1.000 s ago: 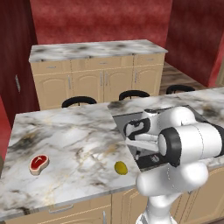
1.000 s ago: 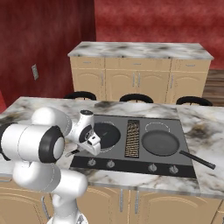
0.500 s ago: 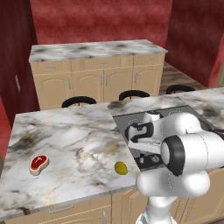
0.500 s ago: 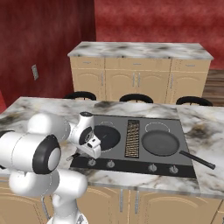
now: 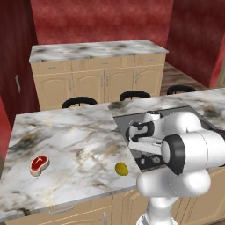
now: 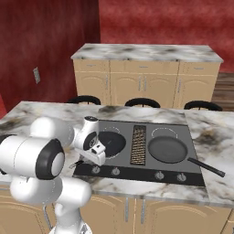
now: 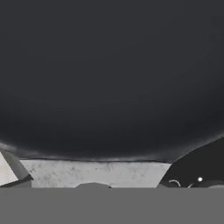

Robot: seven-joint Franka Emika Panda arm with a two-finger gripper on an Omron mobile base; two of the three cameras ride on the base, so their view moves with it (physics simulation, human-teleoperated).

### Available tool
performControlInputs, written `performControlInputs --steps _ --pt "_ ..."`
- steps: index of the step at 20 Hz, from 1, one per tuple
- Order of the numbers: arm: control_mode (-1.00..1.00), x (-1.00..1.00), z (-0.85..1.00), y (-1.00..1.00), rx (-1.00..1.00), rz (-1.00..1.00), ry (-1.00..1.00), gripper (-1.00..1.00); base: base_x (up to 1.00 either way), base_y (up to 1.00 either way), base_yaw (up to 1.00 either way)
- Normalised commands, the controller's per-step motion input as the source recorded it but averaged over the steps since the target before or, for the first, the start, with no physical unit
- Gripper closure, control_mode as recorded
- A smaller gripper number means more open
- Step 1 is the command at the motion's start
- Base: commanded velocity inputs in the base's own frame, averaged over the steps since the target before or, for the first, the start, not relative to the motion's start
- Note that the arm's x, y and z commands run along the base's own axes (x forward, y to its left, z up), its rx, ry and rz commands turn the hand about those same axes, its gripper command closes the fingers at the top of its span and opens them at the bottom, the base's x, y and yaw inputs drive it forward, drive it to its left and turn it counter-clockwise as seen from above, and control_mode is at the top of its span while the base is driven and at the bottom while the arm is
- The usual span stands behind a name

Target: Place both pans onto different burners. Then place the lemon and the steak on different pans.

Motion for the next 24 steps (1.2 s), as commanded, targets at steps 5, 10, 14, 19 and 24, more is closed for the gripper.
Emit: performControlInputs --steps 5,10,14,19,24 --pt "-1.00 -0.42 -0.28 0.00 0.07 0.00 0.10 -1.00 0.00 0.00 0.00" --pt "-1.00 -0.49 -0.01 0.00 0.04 0.00 0.00 -1.00 0.00 0.00 0.00" --pt "-1.00 -0.31 0.03 0.06 0.00 0.00 -0.02 -1.00 0.00 0.00 0.00" --pt "-1.00 -0.47 0.24 0.01 0.00 0.00 -0.05 -1.00 0.00 0.00 0.00" --pt "-1.00 -0.37 0.32 0.12 -0.01 0.00 -0.08 -1.00 0.00 0.00 0.00"
